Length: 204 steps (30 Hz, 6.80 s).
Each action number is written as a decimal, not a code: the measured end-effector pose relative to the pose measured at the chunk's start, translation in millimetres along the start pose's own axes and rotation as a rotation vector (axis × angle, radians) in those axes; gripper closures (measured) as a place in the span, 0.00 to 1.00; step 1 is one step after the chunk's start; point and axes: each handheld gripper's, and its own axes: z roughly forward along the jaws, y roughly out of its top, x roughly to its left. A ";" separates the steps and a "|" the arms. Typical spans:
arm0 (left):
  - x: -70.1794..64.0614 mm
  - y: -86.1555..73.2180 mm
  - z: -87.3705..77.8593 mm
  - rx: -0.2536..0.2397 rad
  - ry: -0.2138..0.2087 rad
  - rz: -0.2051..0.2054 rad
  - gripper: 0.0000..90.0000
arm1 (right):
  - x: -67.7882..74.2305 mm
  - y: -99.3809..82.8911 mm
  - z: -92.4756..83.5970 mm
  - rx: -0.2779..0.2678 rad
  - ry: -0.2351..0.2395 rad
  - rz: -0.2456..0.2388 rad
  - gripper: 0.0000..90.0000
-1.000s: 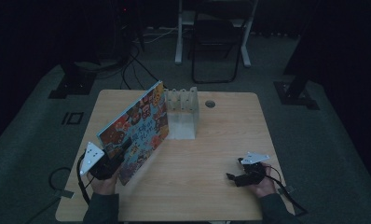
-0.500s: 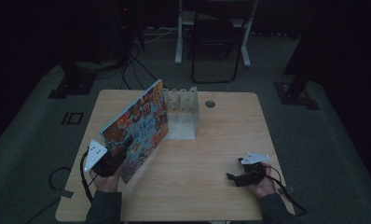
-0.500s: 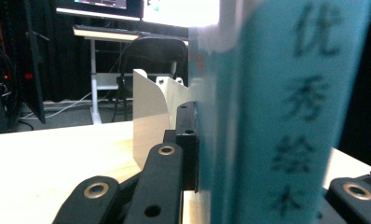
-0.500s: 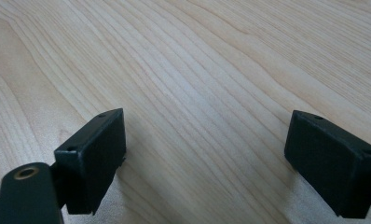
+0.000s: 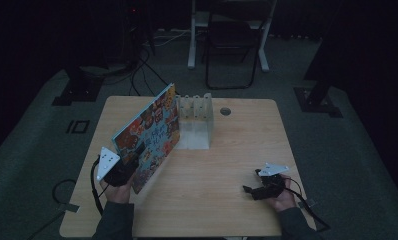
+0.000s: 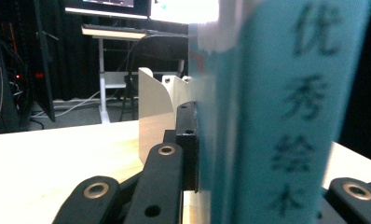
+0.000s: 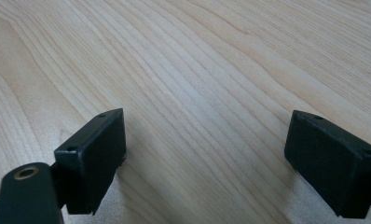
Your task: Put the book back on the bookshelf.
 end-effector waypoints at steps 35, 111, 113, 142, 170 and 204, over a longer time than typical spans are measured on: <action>-1.7 4.5 25.8 0.005 0.056 0.006 0.91 | 0.4 -0.1 -0.2 0.002 0.001 0.001 0.14; -23.4 -8.6 64.5 -0.009 0.213 0.023 0.90 | 0.7 -0.2 -0.3 0.002 0.004 0.000 0.14; -24.3 -9.0 64.3 -0.009 0.222 0.024 0.90 | 0.7 -0.2 -0.3 0.002 0.004 0.000 0.14; -30.6 -8.4 73.6 -0.034 0.268 0.020 0.90 | 0.5 -0.2 -0.3 0.001 0.006 0.001 0.14; -30.9 -17.7 76.1 -0.037 0.269 0.027 0.90 | 0.7 -0.3 -0.3 0.002 0.008 -0.003 0.13; -21.5 -28.6 62.3 -0.075 0.256 0.027 0.74 | 1.5 -0.6 -0.6 0.001 0.008 -0.005 0.13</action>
